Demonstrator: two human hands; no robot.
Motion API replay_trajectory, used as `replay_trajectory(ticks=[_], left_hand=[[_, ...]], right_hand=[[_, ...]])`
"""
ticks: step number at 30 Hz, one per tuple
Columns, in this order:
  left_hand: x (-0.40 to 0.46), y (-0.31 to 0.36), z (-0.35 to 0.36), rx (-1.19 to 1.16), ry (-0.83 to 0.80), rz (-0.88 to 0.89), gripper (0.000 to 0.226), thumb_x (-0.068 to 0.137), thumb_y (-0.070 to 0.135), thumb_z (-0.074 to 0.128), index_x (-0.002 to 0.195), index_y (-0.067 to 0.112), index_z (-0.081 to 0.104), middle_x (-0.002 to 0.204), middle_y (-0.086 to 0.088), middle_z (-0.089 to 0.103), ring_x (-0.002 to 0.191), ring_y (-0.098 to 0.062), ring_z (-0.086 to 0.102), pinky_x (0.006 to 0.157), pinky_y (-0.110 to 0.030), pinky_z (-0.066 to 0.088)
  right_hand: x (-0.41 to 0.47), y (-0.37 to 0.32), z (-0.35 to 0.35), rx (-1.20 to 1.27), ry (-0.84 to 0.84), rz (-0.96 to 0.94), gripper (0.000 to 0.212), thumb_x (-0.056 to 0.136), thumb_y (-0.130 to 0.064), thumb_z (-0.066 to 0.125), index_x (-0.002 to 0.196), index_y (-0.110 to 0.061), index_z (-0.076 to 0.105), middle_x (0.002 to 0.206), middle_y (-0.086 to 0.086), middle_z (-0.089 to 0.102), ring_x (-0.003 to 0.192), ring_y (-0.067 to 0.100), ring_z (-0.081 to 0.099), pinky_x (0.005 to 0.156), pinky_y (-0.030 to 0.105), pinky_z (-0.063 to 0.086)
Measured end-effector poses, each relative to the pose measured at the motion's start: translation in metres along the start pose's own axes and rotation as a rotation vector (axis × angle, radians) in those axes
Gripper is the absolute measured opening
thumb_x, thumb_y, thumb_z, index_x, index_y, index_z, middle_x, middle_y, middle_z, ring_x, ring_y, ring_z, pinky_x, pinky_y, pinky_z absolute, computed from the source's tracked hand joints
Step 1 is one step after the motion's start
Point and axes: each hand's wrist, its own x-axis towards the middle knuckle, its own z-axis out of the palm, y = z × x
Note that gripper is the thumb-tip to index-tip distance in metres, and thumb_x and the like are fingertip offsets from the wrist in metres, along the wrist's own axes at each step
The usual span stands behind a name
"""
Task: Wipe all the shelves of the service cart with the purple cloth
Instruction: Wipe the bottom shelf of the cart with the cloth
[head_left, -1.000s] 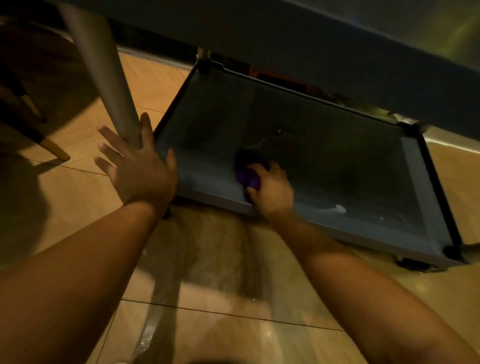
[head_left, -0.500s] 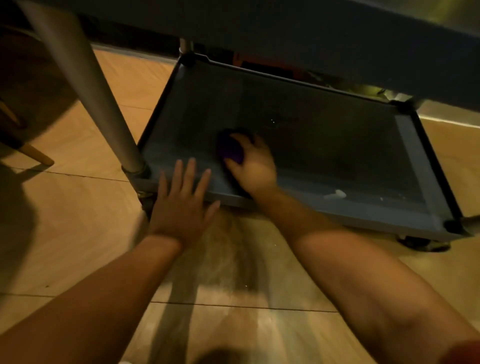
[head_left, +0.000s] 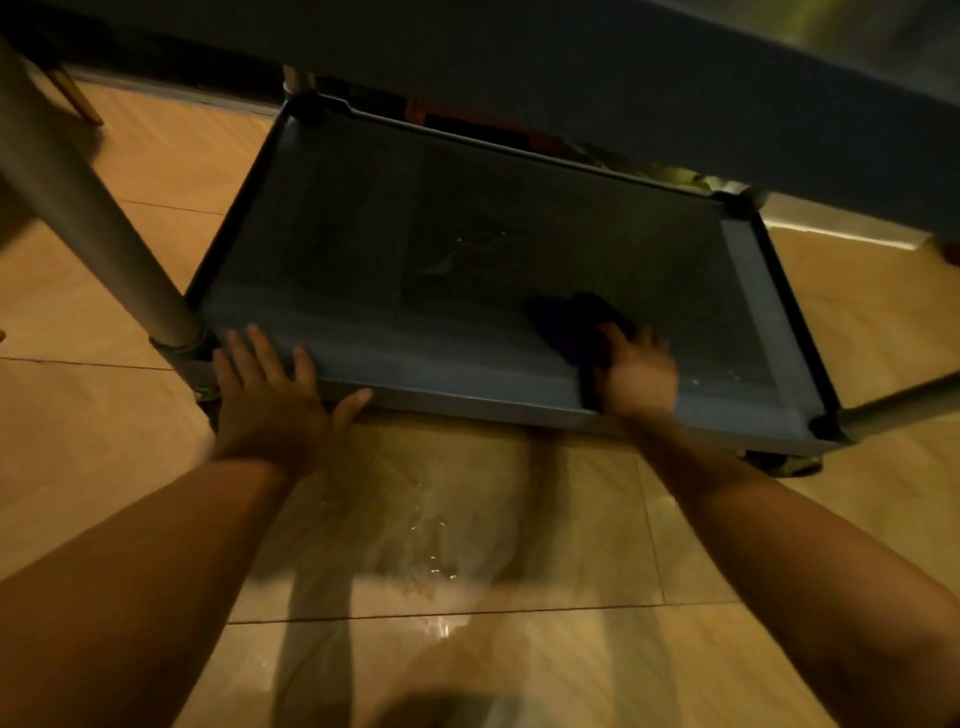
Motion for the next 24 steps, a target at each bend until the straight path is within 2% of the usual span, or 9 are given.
replay_trajectory(ticks=[3,6,8,10,12,14,18,21,24], left_hand=[[0.004,0.006,-0.005,-0.03,-0.039,-0.021,0.107,0.083,0.081,0.027,0.146,-0.004,0.039,0.152,-0.042,0.022,0.141,-0.06,0.017,0.116,-0.067,0.01],[-0.001,0.013,-0.014,-0.017,-0.011,0.012,0.114,0.081,0.086,0.01,0.144,-0.005,0.041,0.153,-0.038,0.026,0.141,-0.059,0.018,0.115,-0.066,0.013],[-0.004,0.046,-0.022,-0.039,0.01,0.085,0.114,0.08,0.085,-0.002,0.151,0.003,0.032,0.159,-0.031,0.019,0.146,-0.052,0.011,0.118,-0.06,0.009],[-0.007,0.095,-0.025,-0.076,-0.028,0.1,0.111,0.077,0.081,-0.007,0.156,0.007,0.017,0.164,-0.022,0.009,0.151,-0.041,0.003,0.121,-0.053,0.005],[-0.011,0.134,-0.022,-0.123,-0.049,0.076,0.108,0.079,0.078,-0.001,0.157,0.004,0.011,0.165,-0.021,0.008,0.152,-0.035,0.002,0.122,-0.05,0.005],[-0.011,0.148,-0.012,-0.118,-0.024,0.062,0.108,0.079,0.076,0.003,0.155,0.0,0.014,0.162,-0.025,0.014,0.151,-0.039,0.008,0.122,-0.051,0.008],[-0.005,0.138,-0.002,-0.069,-0.012,0.079,0.108,0.081,0.077,0.001,0.155,-0.001,0.016,0.16,-0.031,0.017,0.149,-0.044,0.013,0.12,-0.053,0.012],[0.0,0.139,-0.001,-0.073,0.017,0.109,0.107,0.084,0.078,0.004,0.153,-0.001,0.024,0.158,-0.031,0.023,0.147,-0.045,0.017,0.119,-0.056,0.015],[0.007,0.135,0.004,-0.092,0.045,0.164,0.105,0.086,0.078,0.0,0.152,0.002,0.028,0.158,-0.028,0.027,0.149,-0.043,0.017,0.12,-0.056,0.013]], right_hand=[[-0.004,0.074,-0.011,0.008,-0.035,0.205,0.05,0.096,-0.024,0.054,0.145,-0.021,0.045,0.14,0.027,0.046,0.123,0.05,0.044,0.094,0.058,0.048],[-0.004,0.072,-0.015,0.175,-0.006,0.259,0.051,0.097,-0.022,0.053,0.147,-0.02,0.043,0.142,0.026,0.045,0.125,0.049,0.044,0.098,0.055,0.048],[-0.002,0.04,-0.017,0.341,0.069,0.206,0.053,0.094,-0.02,0.058,0.146,-0.021,0.046,0.143,0.023,0.046,0.123,0.045,0.05,0.099,0.05,0.048],[-0.002,-0.011,-0.019,0.421,0.096,0.065,0.057,0.091,-0.026,0.064,0.145,-0.023,0.047,0.147,0.019,0.045,0.124,0.04,0.052,0.099,0.045,0.049],[-0.002,-0.057,-0.014,0.349,0.05,-0.058,0.059,0.089,-0.037,0.064,0.145,-0.027,0.046,0.149,0.016,0.043,0.125,0.039,0.049,0.097,0.046,0.05],[-0.002,-0.067,-0.003,0.188,0.026,-0.118,0.061,0.088,-0.042,0.063,0.145,-0.03,0.045,0.146,0.015,0.044,0.123,0.039,0.048,0.092,0.047,0.049],[0.006,0.003,0.001,0.111,0.035,-0.045,0.061,0.088,-0.04,0.063,0.144,-0.025,0.045,0.138,0.018,0.048,0.118,0.041,0.052,0.087,0.046,0.051],[0.015,0.08,0.0,0.065,0.076,0.095,0.056,0.093,-0.035,0.06,0.145,-0.021,0.044,0.138,0.022,0.048,0.119,0.045,0.051,0.089,0.051,0.05],[0.022,0.135,0.0,0.05,0.125,0.268,0.053,0.095,-0.032,0.056,0.144,-0.018,0.041,0.134,0.026,0.049,0.116,0.048,0.052,0.088,0.056,0.05]])
